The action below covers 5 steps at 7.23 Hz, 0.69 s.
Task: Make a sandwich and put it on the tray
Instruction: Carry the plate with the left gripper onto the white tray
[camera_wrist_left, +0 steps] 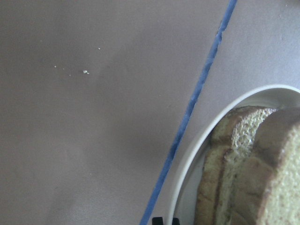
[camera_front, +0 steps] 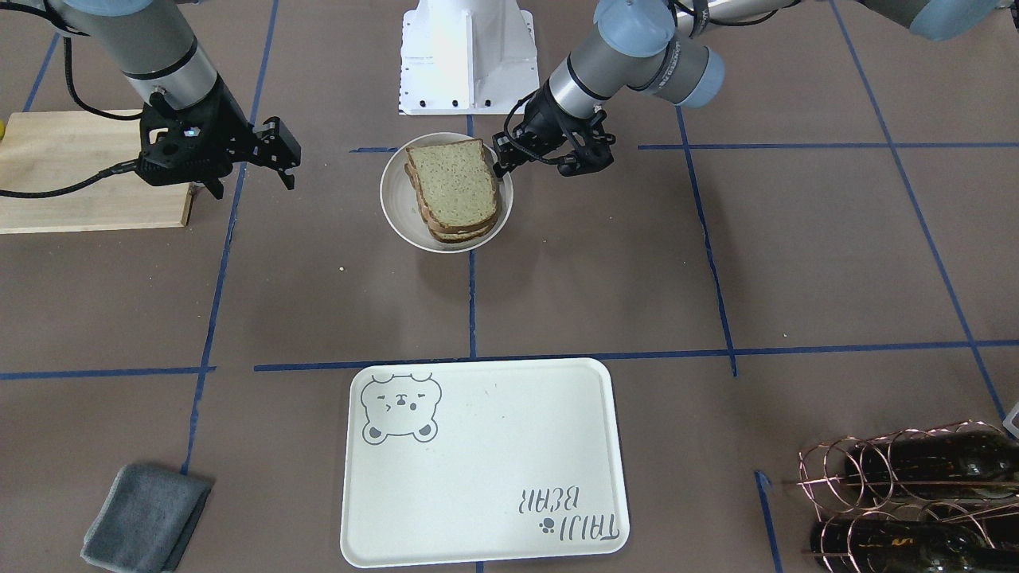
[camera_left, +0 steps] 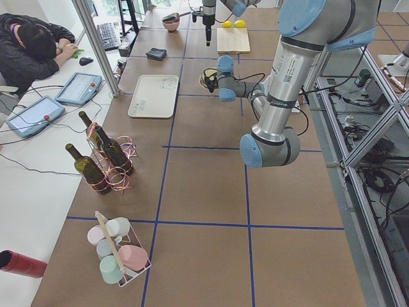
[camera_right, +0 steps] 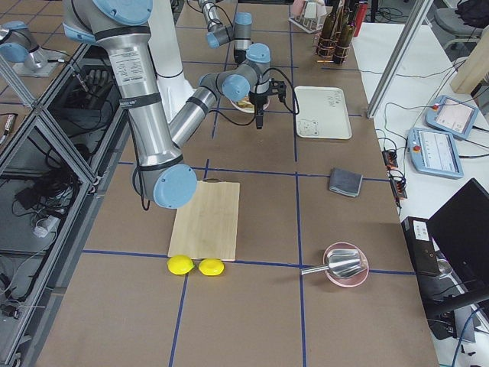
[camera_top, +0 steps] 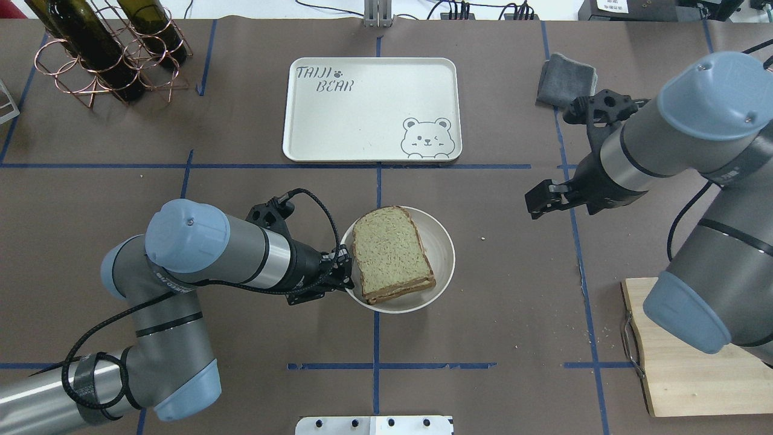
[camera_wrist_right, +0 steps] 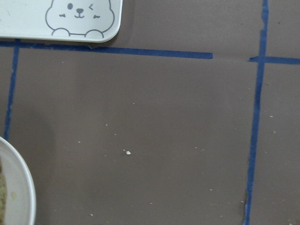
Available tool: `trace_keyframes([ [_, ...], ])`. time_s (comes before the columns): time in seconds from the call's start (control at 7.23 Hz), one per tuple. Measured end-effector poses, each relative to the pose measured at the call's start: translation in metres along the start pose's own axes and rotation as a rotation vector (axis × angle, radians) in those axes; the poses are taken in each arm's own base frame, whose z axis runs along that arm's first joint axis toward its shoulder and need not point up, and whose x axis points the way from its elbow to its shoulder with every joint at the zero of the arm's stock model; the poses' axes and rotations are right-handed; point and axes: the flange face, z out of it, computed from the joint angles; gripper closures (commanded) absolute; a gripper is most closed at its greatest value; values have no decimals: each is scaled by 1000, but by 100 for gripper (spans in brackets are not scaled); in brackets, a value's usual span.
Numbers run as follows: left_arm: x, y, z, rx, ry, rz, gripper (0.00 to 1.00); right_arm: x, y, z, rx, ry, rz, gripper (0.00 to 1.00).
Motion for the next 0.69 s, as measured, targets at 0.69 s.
trace_keyframes([
  [0.69, 77, -132, 15, 205, 23, -242, 100, 180, -1, -27, -57, 72, -171, 0],
])
